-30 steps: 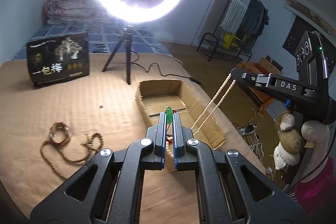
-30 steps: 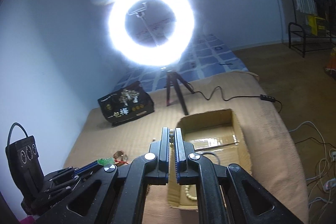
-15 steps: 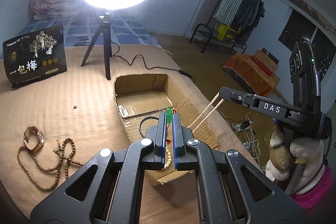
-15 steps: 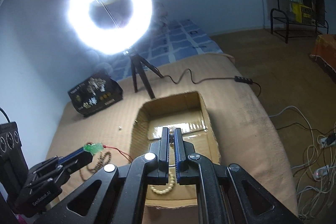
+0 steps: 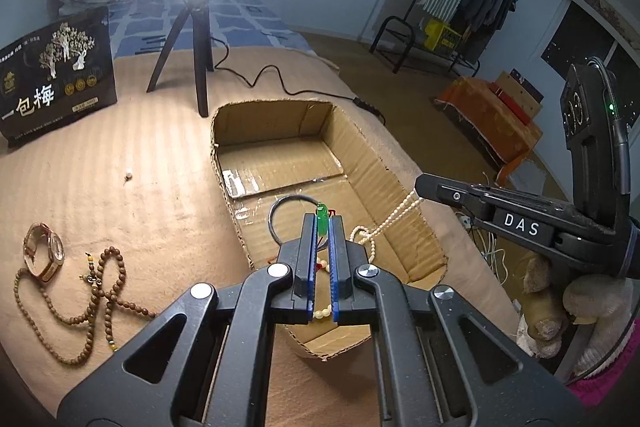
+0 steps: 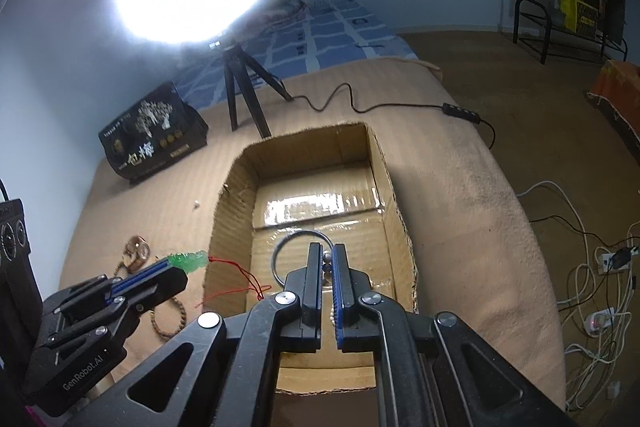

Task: Organize jewelry
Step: 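Lower the necklace into the box and open both tools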

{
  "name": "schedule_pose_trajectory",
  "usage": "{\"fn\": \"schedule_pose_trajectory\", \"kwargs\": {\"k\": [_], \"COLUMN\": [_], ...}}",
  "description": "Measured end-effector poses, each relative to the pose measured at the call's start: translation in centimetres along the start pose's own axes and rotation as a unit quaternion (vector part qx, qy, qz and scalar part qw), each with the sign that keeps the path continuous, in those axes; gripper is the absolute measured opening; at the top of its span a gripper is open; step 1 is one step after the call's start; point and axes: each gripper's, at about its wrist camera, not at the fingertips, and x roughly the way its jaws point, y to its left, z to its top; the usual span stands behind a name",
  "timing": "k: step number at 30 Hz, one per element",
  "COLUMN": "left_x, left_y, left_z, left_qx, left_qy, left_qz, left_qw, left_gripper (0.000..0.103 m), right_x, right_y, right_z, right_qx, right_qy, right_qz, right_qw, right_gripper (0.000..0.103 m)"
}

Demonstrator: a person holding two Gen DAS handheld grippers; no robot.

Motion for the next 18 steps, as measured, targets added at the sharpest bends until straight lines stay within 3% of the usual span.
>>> {"fn": "schedule_pose_trajectory", "kwargs": {"k": [5,7,18], "left_x": [0.0,-0.2,-2.1], "left_y": [0.3,0.4,1.5], "left_z": [0.1,0.1,0.1], "left_qx": [-0.005,-0.006,-0.006], "left_qy": [0.0,-0.001,-0.013], "left_qz": [0.01,0.013,0.033], "left_qw": [0.9999,0.9999,0.9994], "left_gripper": [0.003,0.003,0.003], "right_x": [0.2,0.3,-0.2], "right_y": [-0.1,-0.1,0.4], "right_z": [-0.1,0.0,0.0], "right_qx": [0.0,0.002,-0.004], "right_qy": [0.005,0.004,0.0], "right_qz": [-0.004,-0.006,-0.013], "right_qw": [1.0,1.0,1.0], "right_gripper": [0.006,0.031,0.032]}}
